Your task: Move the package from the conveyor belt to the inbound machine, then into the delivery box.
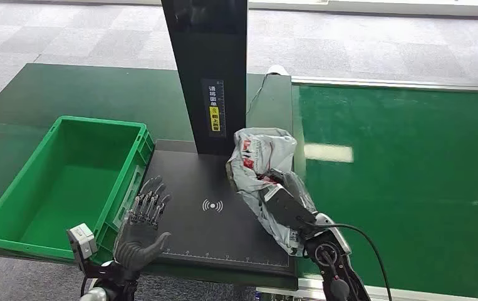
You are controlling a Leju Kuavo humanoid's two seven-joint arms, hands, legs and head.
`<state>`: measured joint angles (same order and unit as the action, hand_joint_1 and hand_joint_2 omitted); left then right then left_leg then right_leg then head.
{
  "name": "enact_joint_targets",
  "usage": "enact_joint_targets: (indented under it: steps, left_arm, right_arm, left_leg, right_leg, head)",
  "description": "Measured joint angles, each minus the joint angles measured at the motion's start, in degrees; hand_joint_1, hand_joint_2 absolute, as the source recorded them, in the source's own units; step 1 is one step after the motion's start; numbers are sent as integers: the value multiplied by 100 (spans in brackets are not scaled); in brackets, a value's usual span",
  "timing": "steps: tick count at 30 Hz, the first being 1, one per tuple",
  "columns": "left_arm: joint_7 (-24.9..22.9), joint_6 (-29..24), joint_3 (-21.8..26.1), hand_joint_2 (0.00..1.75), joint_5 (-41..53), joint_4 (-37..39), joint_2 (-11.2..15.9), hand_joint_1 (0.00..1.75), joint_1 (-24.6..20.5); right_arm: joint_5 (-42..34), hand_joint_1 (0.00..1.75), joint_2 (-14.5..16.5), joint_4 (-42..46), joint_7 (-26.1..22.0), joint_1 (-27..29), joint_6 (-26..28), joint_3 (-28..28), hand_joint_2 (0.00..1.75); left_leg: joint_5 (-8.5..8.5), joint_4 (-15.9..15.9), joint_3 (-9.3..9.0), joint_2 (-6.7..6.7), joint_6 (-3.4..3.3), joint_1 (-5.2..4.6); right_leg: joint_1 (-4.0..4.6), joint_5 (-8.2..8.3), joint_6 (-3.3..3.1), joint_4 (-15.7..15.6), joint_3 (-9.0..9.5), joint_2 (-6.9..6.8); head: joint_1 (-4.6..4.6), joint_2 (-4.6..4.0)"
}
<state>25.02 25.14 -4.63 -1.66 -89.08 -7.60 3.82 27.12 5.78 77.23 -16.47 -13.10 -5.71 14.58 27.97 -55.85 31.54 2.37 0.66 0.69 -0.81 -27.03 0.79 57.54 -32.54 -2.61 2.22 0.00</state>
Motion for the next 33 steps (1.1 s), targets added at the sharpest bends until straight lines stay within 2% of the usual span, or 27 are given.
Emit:
enact_joint_targets:
  steps: [5, 11, 12, 15, 16, 20, 24, 27, 31, 33]
  left_arm:
    - [120, 0, -30, 175, -23, 103, 36, 0, -31]
    - [220, 20, -39, 175, -47, 202, 95, 0, -6]
    - [226, 28, -43, 175, -46, 216, 102, 0, -6]
    - [233, 56, -61, 175, -46, 263, 122, 0, -16]
    - [233, 62, -67, 175, -47, 273, 126, 0, -20]
    - [227, 68, -75, 175, -46, 281, 138, 0, -25]
    - [226, 63, -77, 175, -50, 288, 176, 0, -27]
    - [321, -28, -96, 175, -2, 330, 204, 0, -48]
    - [482, -357, -124, 175, 145, 357, 209, 0, -68]
    - [509, -444, -128, 175, 177, 355, 209, 0, -68]
  right_arm:
    - [-246, 175, -14, -309, -430, -96, -319, 730, 175]
    - [-326, 175, -91, -484, -1153, -216, -384, 1373, 175]
    - [-316, 144, -104, -496, -1203, -225, -364, 1429, 175]
    - [-142, 14, -159, -518, -1251, -250, -116, 1580, 175]
    - [-19, 0, -179, -525, -1236, -259, 69, 1629, 175]
    - [395, 0, -226, -557, -1103, -283, 838, 1719, 175]
    - [563, 0, -244, -562, -909, -300, 1207, 1727, 175]
    - [321, 0, -267, -562, -955, -312, 1059, 1693, 175]
    - [-705, 0, -278, -559, -1400, -258, 673, 1415, 175]
    - [-931, 0, -279, -558, -1467, -225, 585, 1273, 175]
  left_leg:
    - [0, -1, 0, -1, 0, 0]
    - [1, -1, 0, -1, 0, -1]
    - [1, -1, 0, -1, 0, -1]
    - [1, -1, -1, 1, 0, -1]
    - [1, -1, -1, 1, 0, -1]
    - [1, -1, -2, 1, 0, 0]
    - [1, -1, -2, 1, 0, 0]
    - [1, -1, -2, 0, 0, 0]
    - [1, -2, -2, 0, 0, -1]
    - [1, -2, -2, 1, 0, -1]
  right_leg:
    - [-1, 0, 0, 0, 0, 0]
    - [-1, 0, 0, 0, -2, 0]
    - [-1, 0, 0, 0, -2, 0]
    - [-1, 0, 0, 0, -2, 1]
    - [-1, 0, 0, 0, -1, 1]
    - [-1, 0, 0, 0, -1, 1]
    - [-1, 0, 0, 0, -2, 1]
    - [-1, 0, 0, 0, -3, 1]
    - [-1, 0, 0, 0, -2, 1]
    - [-1, 0, 0, 0, -2, 1]
  head:
    - [0, 0]
    - [1, 0]
    - [0, 0]
    - [0, 0]
    - [0, 0]
    - [1, 0]
    - [0, 0]
    - [0, 0]
    - [0, 0]
    - [0, 0]
